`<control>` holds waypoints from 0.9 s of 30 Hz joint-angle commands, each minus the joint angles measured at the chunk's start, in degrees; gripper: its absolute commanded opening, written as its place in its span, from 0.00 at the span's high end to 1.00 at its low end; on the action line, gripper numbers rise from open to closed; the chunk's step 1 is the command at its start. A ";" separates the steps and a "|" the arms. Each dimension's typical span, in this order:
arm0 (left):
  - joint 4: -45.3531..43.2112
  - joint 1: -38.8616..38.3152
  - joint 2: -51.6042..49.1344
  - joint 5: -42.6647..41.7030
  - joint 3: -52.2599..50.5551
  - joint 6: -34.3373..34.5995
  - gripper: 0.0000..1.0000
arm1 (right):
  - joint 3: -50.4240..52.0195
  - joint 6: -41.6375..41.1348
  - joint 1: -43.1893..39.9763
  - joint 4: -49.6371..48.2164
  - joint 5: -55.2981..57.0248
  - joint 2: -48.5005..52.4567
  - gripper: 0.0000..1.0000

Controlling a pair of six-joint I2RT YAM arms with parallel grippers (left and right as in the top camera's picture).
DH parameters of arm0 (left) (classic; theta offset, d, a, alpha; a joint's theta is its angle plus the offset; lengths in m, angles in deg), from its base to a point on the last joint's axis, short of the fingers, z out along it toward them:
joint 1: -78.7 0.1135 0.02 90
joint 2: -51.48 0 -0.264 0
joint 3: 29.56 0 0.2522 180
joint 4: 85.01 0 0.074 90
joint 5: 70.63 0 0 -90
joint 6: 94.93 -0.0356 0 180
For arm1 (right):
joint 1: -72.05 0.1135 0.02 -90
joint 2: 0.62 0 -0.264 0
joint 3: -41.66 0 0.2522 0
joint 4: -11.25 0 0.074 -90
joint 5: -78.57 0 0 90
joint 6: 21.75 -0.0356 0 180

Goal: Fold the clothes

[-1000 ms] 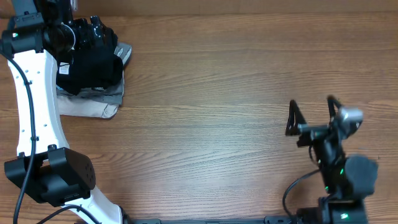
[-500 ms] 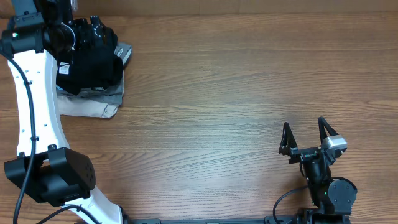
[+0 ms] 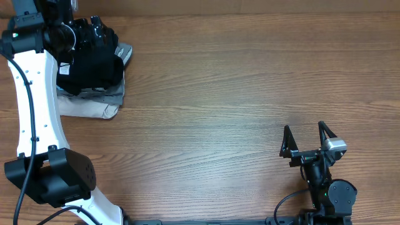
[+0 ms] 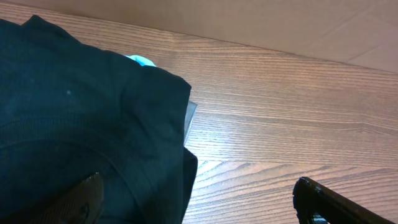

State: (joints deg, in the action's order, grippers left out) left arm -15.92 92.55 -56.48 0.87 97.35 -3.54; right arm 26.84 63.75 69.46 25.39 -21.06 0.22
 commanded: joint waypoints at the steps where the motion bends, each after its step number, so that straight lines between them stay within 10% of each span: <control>1: -0.07 -0.37 -0.66 -0.79 -0.17 0.52 0.00 | 0.61 -0.15 -0.15 2.38 0.52 -0.68 0.00; 27: -0.07 -0.37 -0.66 -0.79 -0.17 0.52 0.00 | 0.61 -0.15 -0.11 3.61 0.55 -0.68 0.00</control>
State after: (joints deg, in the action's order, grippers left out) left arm -15.94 92.55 -56.48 0.87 97.35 -3.54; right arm 26.84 63.75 69.46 29.33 -21.03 0.22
